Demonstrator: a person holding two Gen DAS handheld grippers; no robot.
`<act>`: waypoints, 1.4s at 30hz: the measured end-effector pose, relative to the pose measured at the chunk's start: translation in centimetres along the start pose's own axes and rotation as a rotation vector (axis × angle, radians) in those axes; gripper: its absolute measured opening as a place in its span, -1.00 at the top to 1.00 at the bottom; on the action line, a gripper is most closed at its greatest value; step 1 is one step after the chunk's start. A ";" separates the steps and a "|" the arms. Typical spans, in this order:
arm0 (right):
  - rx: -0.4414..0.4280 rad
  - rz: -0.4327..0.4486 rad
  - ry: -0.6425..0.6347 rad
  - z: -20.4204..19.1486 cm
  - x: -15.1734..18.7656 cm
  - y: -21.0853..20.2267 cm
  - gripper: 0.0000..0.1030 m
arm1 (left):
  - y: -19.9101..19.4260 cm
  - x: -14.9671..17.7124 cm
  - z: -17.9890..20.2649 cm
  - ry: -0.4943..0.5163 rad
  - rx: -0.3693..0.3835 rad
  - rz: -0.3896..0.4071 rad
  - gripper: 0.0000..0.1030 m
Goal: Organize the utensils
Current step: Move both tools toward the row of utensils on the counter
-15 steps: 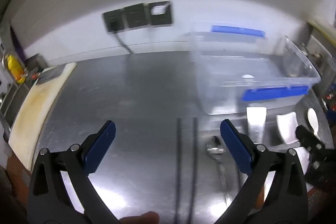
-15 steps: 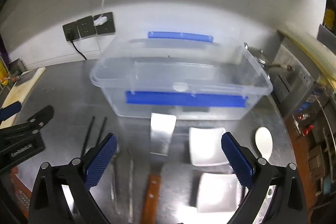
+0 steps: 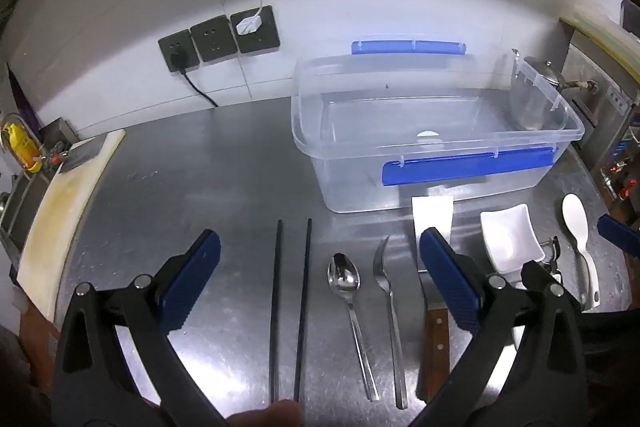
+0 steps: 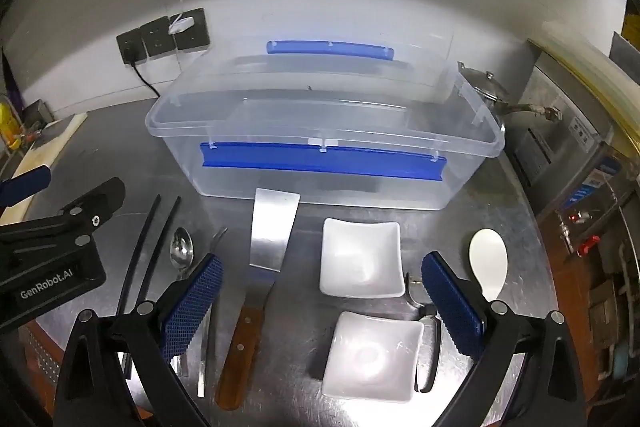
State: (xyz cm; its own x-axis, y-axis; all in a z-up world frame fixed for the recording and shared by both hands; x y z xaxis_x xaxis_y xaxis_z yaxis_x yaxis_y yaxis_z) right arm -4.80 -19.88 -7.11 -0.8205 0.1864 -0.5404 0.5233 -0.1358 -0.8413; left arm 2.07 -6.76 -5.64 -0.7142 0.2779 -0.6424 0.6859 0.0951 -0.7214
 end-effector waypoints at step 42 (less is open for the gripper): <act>0.015 -0.076 0.013 -0.3 1.3 1.0 -0.91 | -1.0 1.4 -1.0 0.035 0.121 -0.036 -0.86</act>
Point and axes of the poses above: each gripper's, at about its wrist camera, not at the fingertips, and y roughly the way its jaws point, z to its right, x to its underside, the point moved 6 cm from there along y, roughly the way its jaws point, and after that the axes turned 6 degrees about y, right-handed, at the moved point
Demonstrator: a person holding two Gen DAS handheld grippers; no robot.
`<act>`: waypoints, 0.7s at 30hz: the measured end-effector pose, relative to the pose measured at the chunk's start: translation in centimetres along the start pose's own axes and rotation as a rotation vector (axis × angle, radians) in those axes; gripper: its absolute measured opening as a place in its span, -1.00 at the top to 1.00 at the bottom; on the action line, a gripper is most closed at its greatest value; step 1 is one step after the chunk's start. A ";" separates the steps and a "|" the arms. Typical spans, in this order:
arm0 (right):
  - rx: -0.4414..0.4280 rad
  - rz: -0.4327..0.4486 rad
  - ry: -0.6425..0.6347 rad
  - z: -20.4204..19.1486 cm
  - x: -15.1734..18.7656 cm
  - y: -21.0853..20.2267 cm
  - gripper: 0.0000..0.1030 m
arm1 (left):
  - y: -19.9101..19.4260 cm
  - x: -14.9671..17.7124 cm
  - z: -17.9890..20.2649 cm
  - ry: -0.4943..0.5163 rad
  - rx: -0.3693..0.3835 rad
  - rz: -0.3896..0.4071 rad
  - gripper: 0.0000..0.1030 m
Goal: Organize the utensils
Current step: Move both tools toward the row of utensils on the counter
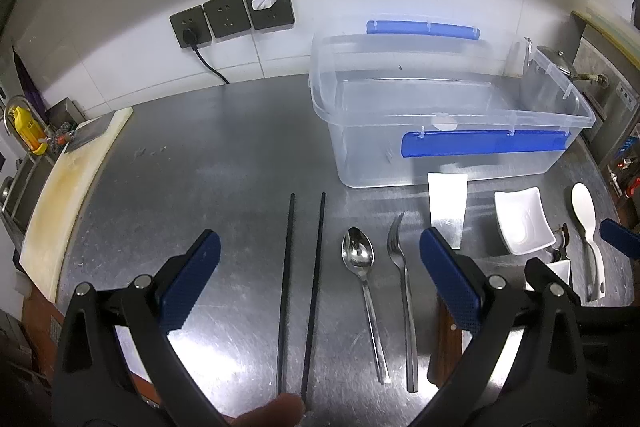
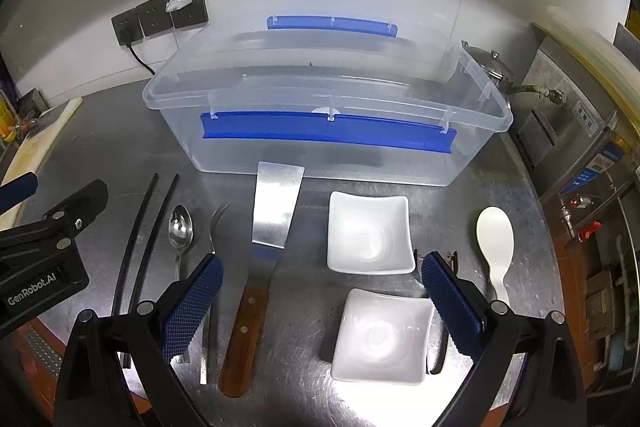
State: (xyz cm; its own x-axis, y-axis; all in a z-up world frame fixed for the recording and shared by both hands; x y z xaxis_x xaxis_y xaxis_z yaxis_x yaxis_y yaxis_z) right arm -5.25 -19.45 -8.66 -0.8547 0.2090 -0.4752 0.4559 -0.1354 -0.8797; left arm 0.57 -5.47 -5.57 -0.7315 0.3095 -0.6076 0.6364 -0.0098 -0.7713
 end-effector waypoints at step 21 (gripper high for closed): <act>-0.028 -0.003 0.005 -0.7 2.2 0.6 -0.91 | 1.7 2.2 -1.8 -0.095 0.074 -0.072 -0.86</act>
Point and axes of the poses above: each gripper's, at about its wrist camera, not at the fingertips, and y roughly the way its jaws point, z to its right, x to its underside, the point moved 6 cm from there along y, roughly the way its jaws point, and after that the axes turned 6 degrees about y, right-handed, at the moved point
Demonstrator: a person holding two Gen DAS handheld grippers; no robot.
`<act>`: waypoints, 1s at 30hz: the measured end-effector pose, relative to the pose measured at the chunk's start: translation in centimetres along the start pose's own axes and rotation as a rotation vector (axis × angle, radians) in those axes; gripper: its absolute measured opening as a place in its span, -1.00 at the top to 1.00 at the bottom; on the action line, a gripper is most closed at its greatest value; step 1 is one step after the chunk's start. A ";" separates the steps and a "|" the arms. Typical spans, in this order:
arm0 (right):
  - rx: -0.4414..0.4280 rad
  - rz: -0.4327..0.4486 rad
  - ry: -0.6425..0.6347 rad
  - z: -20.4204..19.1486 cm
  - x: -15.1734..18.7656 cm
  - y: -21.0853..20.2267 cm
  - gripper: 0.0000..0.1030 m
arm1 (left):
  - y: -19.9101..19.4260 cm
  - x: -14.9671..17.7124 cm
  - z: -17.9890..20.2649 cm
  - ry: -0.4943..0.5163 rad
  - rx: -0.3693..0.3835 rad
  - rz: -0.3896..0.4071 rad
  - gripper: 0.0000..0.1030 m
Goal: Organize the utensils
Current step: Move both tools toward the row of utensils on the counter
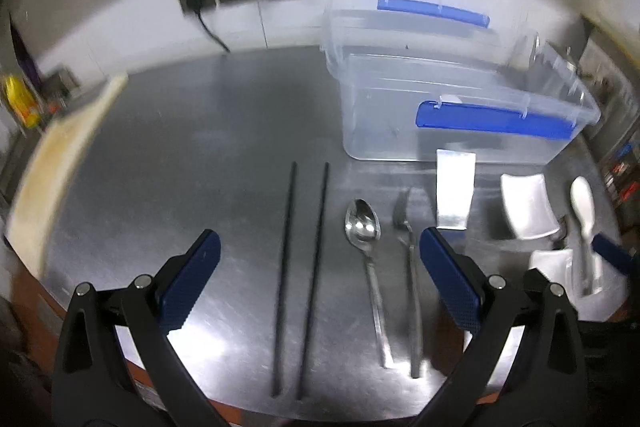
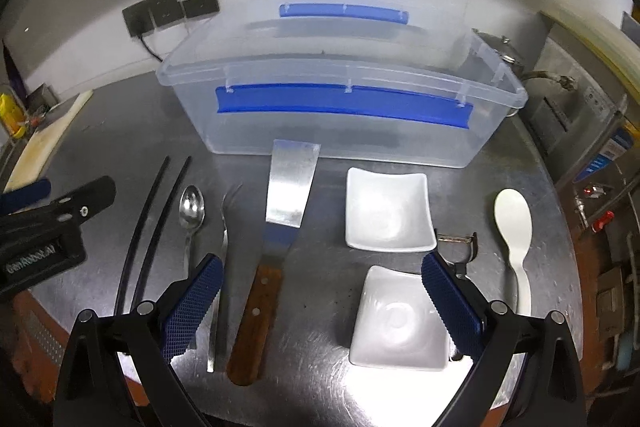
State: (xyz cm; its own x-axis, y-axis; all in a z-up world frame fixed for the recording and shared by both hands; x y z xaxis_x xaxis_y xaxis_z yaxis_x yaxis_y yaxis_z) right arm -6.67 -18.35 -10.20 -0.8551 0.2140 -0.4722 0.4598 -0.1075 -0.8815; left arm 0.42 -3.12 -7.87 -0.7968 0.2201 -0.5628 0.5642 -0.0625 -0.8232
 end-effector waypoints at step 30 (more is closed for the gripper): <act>-0.317 -0.257 0.032 -7.4 4.0 1.1 -0.91 | -1.1 0.4 -7.9 -0.091 -0.013 0.050 -0.86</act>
Point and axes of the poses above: each gripper's, at about its wrist camera, not at the fingertips, and y roughly the way its jaws point, z to its right, x to its underside, the point moved 6 cm from there along y, roughly the way its jaws point, and after that the axes turned 6 degrees about y, right-handed, at the moved point
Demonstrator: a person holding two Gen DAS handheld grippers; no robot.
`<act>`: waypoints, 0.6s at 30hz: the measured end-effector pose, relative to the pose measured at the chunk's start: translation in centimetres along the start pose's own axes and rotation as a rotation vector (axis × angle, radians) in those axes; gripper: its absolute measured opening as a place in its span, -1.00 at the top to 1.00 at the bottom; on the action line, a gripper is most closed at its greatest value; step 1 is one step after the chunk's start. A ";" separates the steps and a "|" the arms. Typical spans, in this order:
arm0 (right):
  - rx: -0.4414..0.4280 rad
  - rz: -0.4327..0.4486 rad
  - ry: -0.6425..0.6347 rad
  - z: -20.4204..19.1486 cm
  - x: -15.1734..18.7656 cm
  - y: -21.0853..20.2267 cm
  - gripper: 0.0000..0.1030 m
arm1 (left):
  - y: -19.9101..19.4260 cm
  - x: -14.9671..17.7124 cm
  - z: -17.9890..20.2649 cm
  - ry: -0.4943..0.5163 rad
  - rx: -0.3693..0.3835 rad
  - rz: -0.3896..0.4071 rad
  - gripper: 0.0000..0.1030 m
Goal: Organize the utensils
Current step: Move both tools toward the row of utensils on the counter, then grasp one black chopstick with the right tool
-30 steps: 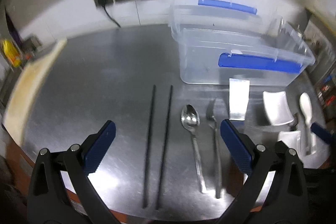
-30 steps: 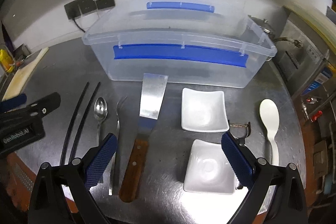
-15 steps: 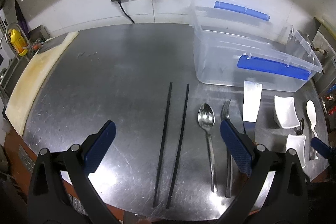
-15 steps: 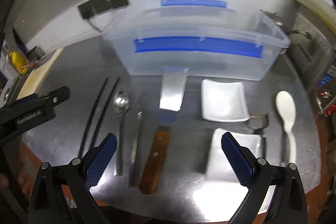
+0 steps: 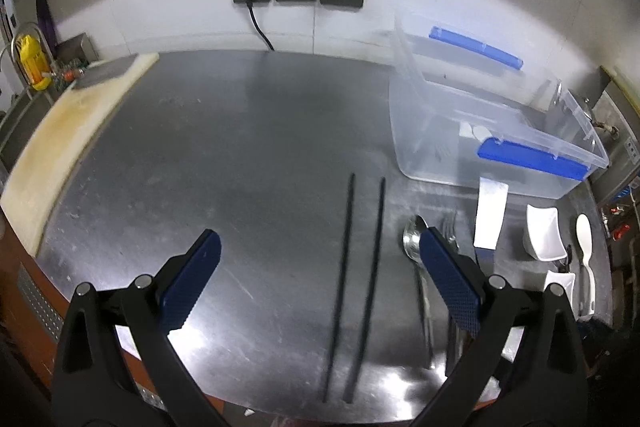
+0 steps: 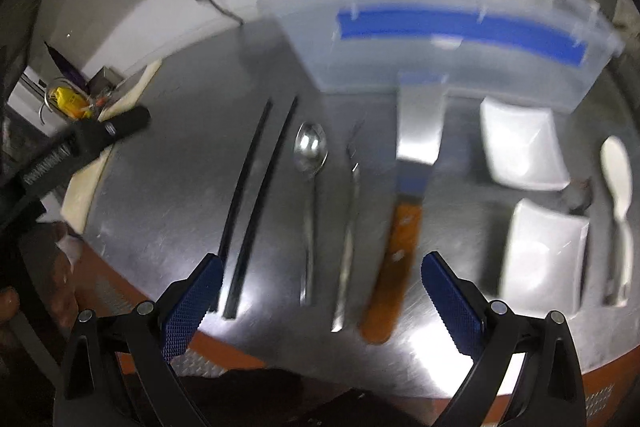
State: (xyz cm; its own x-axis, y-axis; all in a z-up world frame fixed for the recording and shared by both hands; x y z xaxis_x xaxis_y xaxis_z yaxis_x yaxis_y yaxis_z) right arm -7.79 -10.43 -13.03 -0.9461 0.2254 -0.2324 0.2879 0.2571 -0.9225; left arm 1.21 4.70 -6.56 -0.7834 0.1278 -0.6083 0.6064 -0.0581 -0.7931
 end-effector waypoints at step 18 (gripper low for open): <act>0.110 0.003 -0.128 -9.2 -1.5 4.5 -0.41 | 4.3 -1.7 -4.9 -0.032 0.223 -0.083 -0.84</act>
State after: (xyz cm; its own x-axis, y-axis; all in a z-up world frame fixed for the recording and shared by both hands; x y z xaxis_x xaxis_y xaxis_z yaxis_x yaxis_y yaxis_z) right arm -3.72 -0.97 -14.04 -0.9584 0.1026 -0.2663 0.2796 0.1501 -0.9483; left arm 5.83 9.07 -8.78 -0.8353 0.1103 -0.5387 0.4973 -0.2662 -0.8257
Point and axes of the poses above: each gripper's, at about its wrist camera, not at the fingertips, and y roughly the way its jaws point, z to its right, x to its underside, the point moved 6 cm from there along y, roughly the way its jaws point, and after that the axes turned 6 degrees about y, right-handed, at the moved point
